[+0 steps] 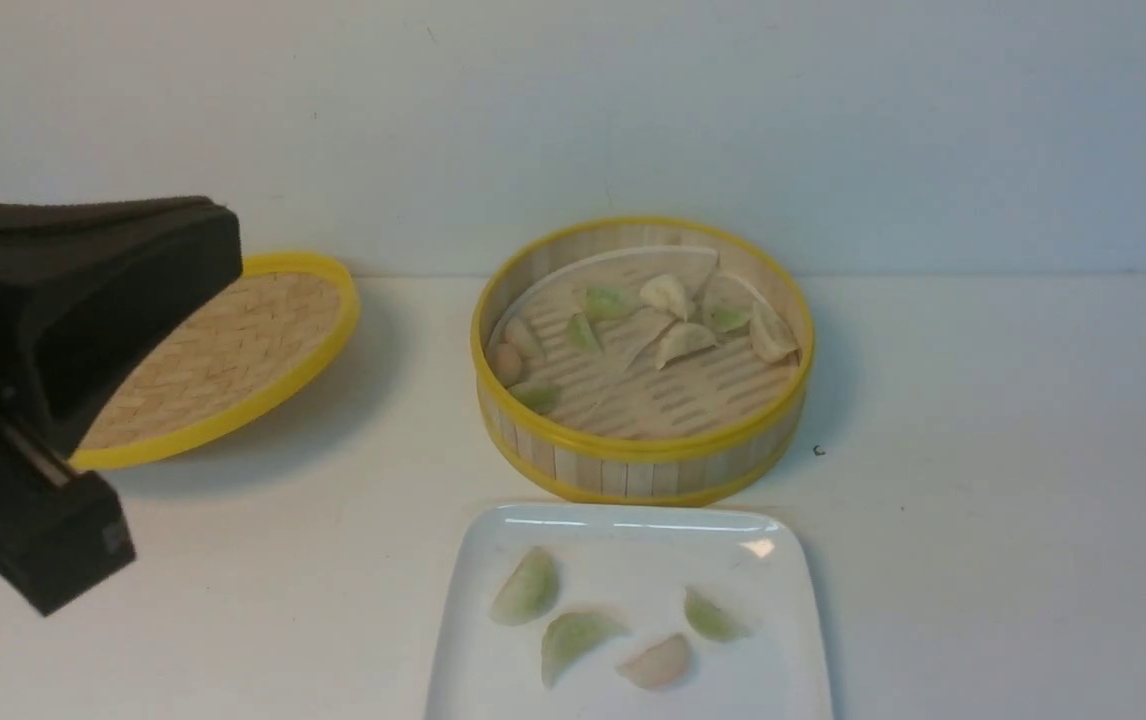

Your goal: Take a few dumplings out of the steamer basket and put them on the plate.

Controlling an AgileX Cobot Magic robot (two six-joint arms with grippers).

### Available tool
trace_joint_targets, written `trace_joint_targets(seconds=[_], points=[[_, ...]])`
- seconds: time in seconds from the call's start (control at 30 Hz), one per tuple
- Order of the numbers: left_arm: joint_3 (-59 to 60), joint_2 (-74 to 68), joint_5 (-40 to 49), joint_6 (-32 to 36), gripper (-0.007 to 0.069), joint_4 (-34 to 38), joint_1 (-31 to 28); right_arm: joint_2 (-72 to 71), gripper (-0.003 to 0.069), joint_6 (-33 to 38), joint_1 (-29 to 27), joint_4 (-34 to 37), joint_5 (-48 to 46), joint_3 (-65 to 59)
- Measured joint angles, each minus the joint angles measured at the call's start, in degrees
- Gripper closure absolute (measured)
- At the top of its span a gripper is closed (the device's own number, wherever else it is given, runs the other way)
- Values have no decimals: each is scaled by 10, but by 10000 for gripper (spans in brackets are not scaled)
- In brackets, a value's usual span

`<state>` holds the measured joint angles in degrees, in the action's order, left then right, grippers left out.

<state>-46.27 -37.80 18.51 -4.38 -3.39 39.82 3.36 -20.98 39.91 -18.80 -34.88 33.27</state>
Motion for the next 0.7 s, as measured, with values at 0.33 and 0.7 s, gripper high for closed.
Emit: trace_joint_targets(seconds=[0.33, 0.7], points=[[18, 17, -41, 0, 631, 2, 0, 0, 673, 0, 0, -2, 0, 0], [44, 32, -41, 15, 631, -18, -20, 0, 673, 0, 0, -2, 0, 0]])
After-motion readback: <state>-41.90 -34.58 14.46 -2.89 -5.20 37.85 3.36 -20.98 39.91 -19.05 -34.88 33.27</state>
